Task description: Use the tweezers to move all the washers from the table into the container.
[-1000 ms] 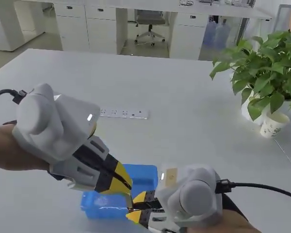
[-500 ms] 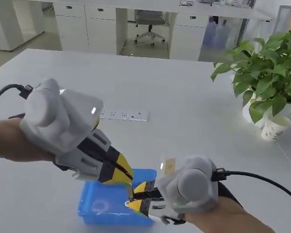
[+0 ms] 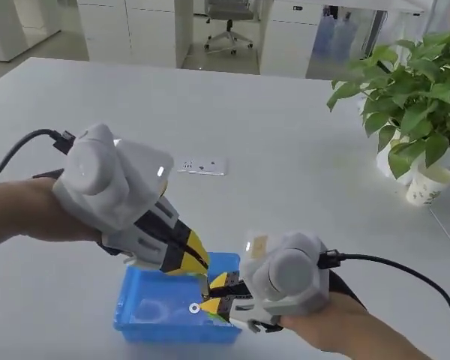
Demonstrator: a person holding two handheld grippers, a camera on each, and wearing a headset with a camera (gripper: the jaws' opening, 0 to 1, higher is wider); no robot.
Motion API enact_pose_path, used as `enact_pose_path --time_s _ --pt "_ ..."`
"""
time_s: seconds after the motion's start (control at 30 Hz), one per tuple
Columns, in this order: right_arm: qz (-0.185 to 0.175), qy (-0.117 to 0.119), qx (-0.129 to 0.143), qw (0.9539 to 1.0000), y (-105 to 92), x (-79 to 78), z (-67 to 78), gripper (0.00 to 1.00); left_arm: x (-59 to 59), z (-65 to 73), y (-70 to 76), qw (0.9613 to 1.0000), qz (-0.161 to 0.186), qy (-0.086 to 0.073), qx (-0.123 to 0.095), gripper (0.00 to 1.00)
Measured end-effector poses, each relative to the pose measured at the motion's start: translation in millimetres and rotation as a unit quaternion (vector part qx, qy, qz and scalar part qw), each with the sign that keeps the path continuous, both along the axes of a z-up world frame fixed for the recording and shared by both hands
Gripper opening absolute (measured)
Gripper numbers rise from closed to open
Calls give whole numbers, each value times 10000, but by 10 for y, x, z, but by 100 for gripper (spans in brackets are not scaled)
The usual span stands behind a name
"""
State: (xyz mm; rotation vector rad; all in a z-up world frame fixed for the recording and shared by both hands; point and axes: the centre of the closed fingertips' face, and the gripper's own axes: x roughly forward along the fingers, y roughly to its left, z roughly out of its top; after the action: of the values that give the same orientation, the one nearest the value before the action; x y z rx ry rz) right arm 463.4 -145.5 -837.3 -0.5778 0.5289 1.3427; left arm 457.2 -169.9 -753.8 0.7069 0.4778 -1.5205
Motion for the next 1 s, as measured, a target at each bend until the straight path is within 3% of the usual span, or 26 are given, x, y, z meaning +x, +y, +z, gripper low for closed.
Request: enact_pose_path --time_s 0.13,0.47,0.77,1.0 --pt "-35 107 2 9999 -6 13 -76 9 27 -70 0 10000 -18 38 58 4" --pt "-12 94 -160 9998 -33 31 -201 10 35 -184 -26 9998 -82 106 139 4" --pt "-2 86 -177 9998 -17 37 -206 11 31 -184 -25 9998 -89 113 140 4" --pt "-28 18 -123 9999 -25 21 -133 11 4 -113 -24 9999 -63 86 113 4"
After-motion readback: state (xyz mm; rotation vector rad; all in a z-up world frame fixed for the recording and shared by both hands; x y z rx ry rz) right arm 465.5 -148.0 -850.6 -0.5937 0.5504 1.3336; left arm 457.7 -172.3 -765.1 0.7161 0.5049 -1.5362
